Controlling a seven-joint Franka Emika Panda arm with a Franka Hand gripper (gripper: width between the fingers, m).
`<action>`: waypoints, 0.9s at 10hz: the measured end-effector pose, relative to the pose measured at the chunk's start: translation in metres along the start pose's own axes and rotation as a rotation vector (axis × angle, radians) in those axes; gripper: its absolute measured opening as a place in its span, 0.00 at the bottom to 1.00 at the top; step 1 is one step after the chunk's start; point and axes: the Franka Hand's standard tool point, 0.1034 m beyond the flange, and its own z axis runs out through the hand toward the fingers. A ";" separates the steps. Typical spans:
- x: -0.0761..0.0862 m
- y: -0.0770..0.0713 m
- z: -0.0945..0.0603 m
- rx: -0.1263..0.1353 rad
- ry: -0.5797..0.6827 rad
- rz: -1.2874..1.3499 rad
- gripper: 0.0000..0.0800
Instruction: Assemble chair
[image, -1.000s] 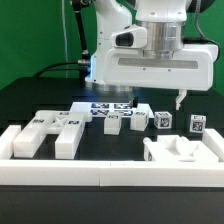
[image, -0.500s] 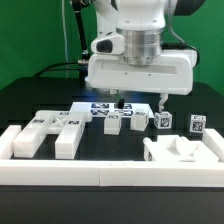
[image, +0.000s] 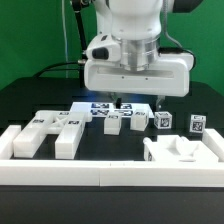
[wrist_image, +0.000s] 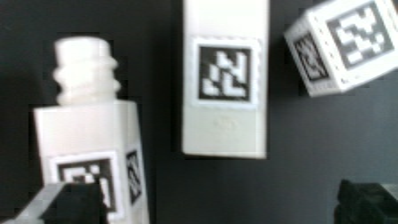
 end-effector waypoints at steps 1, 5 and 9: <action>0.002 0.000 -0.001 0.000 -0.056 -0.001 0.81; -0.007 -0.005 0.001 -0.013 -0.313 -0.059 0.81; -0.002 -0.007 0.011 -0.020 -0.376 -0.060 0.81</action>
Offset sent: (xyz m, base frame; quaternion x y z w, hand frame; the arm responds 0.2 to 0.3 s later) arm 0.0009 0.0229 0.0024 0.0487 -0.1845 -0.0743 0.9788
